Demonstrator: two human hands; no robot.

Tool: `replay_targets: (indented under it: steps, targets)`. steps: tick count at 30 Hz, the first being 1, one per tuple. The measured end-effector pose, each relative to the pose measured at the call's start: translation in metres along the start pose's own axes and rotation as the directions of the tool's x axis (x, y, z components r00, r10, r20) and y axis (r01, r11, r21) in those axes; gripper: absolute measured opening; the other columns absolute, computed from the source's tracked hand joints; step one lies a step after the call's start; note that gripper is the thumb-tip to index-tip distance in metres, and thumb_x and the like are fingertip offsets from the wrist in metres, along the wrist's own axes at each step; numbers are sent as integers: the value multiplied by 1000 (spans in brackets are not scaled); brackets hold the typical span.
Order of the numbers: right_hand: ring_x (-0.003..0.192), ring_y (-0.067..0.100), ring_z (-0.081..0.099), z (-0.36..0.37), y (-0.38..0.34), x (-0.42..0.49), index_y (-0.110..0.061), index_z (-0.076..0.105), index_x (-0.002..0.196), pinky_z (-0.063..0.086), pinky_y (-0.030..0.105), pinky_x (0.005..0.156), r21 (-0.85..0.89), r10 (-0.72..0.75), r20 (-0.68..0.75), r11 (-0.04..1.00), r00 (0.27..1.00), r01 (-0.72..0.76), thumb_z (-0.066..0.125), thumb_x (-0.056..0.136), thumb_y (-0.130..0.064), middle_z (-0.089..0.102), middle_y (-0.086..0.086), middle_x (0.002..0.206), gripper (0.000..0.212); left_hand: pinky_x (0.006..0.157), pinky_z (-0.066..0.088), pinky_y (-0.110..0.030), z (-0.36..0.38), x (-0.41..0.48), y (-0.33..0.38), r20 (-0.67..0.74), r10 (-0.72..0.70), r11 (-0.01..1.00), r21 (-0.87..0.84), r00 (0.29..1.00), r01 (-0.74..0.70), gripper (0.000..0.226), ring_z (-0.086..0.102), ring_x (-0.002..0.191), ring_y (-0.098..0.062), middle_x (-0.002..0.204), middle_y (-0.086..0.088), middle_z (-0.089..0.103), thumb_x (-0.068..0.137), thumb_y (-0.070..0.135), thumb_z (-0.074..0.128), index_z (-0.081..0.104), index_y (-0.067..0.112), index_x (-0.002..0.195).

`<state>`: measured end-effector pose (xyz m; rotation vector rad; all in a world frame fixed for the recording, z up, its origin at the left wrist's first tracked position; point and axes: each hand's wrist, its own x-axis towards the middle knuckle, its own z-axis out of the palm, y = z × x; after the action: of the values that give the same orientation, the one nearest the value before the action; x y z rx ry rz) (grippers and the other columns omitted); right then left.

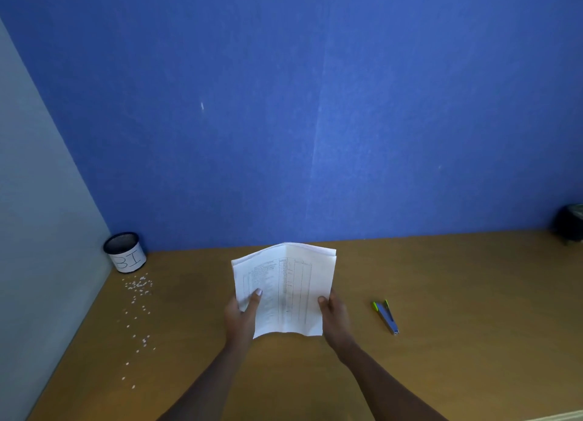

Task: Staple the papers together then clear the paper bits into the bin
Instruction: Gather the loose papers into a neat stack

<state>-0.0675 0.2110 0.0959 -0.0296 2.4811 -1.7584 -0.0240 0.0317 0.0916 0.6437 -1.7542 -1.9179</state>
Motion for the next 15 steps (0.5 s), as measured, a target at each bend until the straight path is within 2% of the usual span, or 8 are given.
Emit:
replay_targets:
  steps: [3, 8, 12, 15]
  targets:
    - [91, 15, 59, -1, -3, 1, -24, 52, 111, 51, 41, 82, -51, -43, -2, 998, 999, 42, 40, 100, -15, 63, -2, 100, 19, 67, 52, -9, -2, 0, 1, -11, 20, 999, -43, 1000, -21, 28, 63, 96, -13, 105, -1, 67, 86, 11, 67, 62, 7, 114]
    - [99, 18, 57, 4, -2, -2, -19, 46, 124, 48, 33, 80, -68, -4, -45, 998, 999, 1, 37, 99, -10, 58, -3, 108, 28, 66, 54, -13, 1, -3, -5, 35, -15, 998, -59, 999, 17, 23, 65, 94, -13, 102, 6, 68, 86, 11, 67, 63, 13, 109]
    - [82, 10, 56, 7, -8, 3, -12, 53, 122, 46, 27, 68, -83, 37, -88, 996, 995, -44, 34, 99, -6, 61, -1, 98, 31, 66, 52, -10, 9, 2, 0, 31, -2, 996, -84, 1000, 5, 28, 64, 94, -5, 104, 8, 66, 87, 8, 66, 61, 10, 114]
    - [78, 8, 54, 5, -12, 5, -15, 52, 123, 44, 26, 65, -75, 56, -86, 995, 995, -63, 32, 99, -5, 59, -2, 96, 32, 68, 52, -10, 11, 4, -3, 24, -8, 995, -99, 1000, 10, 28, 66, 91, -2, 104, 7, 66, 86, 9, 66, 61, 11, 114]
